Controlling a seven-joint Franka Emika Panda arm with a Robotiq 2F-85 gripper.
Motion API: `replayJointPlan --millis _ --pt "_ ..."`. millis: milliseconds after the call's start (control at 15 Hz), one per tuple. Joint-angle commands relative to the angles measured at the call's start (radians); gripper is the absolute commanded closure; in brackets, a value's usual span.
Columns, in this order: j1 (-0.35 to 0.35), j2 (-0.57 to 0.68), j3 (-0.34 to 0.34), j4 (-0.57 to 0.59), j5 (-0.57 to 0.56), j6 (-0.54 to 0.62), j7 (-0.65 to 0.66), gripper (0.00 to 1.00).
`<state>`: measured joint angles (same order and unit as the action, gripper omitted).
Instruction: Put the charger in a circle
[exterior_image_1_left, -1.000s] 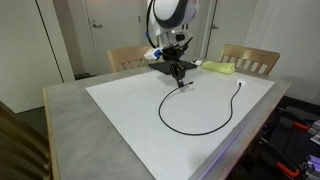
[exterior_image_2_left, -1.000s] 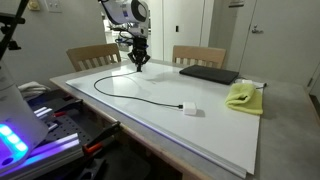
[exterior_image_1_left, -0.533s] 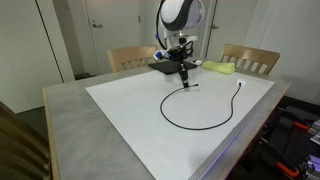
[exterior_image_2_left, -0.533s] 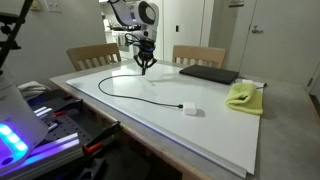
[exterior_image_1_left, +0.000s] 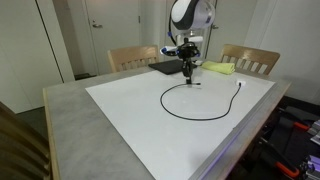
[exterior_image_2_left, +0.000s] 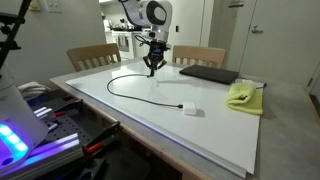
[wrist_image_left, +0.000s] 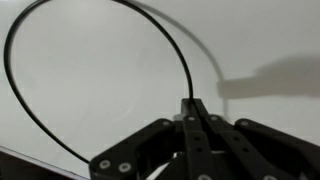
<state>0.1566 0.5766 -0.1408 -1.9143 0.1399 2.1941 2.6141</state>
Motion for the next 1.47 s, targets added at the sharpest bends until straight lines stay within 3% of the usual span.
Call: replayJointPlan --millis 0,200,333,400,467,667,867,1133,1200,1400 --pt "0.128 -0.045 -0.189 -0.094 0.188 0.095 -0.007 0.99" --pt "0.323 -0.039 -0.432 -0.162 0.366 0.130 -0.011 0.99" --pt "0.433 -0.022 -0.551 -0.201 0.500 0.095 -0.012 0.99" --pt "0.447 -0.036 -0.556 -0.214 0.530 0.061 -0.012 0.99" --pt "0.451 -0.047 -0.543 -0.221 0.544 0.037 -0.013 0.74" --pt "0.484 -0.059 -0.531 -0.232 0.565 0.007 -0.011 0.58" --pt "0.547 -0.050 -0.578 -0.225 0.552 -0.031 -0.009 0.36" --pt "0.581 -0.061 -0.609 -0.181 0.374 -0.138 -0.047 0.09" --pt "0.441 -0.128 -0.462 -0.174 0.236 -0.128 -0.016 0.03" --pt "0.300 -0.177 -0.297 -0.160 0.070 -0.182 -0.063 0.00"
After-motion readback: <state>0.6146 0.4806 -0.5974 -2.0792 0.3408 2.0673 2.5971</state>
